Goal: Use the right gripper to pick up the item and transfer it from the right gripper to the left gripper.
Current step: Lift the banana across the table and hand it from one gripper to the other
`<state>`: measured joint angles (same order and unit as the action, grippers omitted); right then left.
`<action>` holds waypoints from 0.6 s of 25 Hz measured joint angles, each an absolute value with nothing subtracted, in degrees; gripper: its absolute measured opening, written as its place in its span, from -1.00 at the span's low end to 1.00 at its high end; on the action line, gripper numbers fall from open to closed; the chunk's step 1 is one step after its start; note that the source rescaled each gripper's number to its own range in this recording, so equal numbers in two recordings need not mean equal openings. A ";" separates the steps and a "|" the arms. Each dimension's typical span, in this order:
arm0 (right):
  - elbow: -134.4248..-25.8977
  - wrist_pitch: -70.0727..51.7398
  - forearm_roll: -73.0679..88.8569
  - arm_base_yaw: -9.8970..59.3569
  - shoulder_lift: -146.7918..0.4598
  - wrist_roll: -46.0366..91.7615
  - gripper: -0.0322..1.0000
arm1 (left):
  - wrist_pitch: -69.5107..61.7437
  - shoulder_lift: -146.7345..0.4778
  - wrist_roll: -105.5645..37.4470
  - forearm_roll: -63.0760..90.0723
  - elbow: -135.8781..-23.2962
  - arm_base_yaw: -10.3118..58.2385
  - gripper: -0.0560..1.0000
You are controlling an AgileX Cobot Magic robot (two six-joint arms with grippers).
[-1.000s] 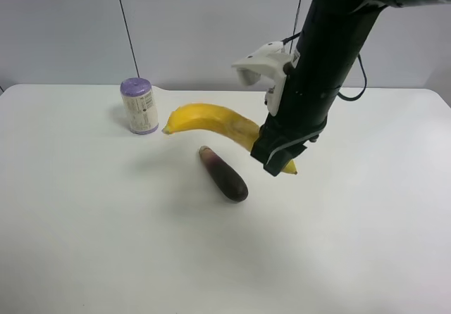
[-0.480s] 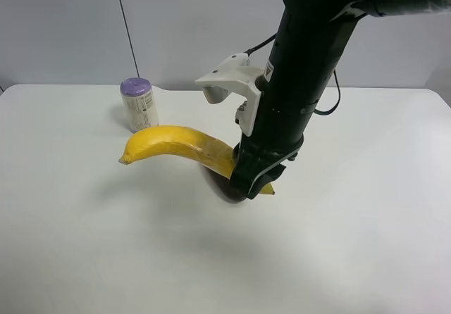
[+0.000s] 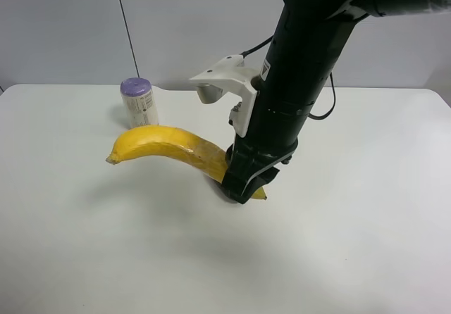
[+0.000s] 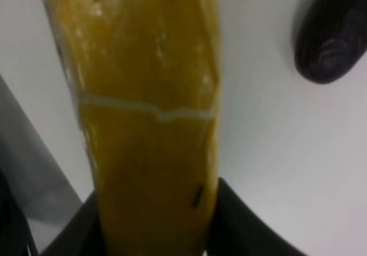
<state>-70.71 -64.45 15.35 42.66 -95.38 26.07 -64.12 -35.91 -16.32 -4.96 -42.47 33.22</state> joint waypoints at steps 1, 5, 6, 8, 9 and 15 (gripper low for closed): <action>-70.71 -64.40 15.49 42.66 -95.38 26.13 -0.94 | -64.06 -37.56 -16.04 -6.08 -42.78 35.08 1.00; -70.71 -64.35 15.85 42.66 -95.38 26.18 -0.94 | -63.39 -45.14 -15.72 -8.75 -45.41 42.15 1.00; -70.71 -64.35 15.99 42.66 -95.38 26.18 -0.94 | -63.17 -46.38 -15.67 -9.00 -46.33 43.19 1.00; -70.71 -64.22 16.35 42.66 -95.38 26.18 -0.94 | -62.51 -49.42 -15.39 -9.70 -48.09 44.74 1.00; -70.71 -64.17 16.40 42.66 -95.38 26.18 -0.94 | -62.11 -50.68 -15.10 -10.16 -49.07 45.46 1.00; -70.71 -64.10 17.32 42.66 -95.38 26.18 -0.94 | -58.71 -59.09 -14.32 -10.91 -54.22 47.15 1.00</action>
<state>-70.71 -64.10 17.32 42.66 -95.38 26.18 -58.71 -59.09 -14.32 -10.91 -54.22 47.15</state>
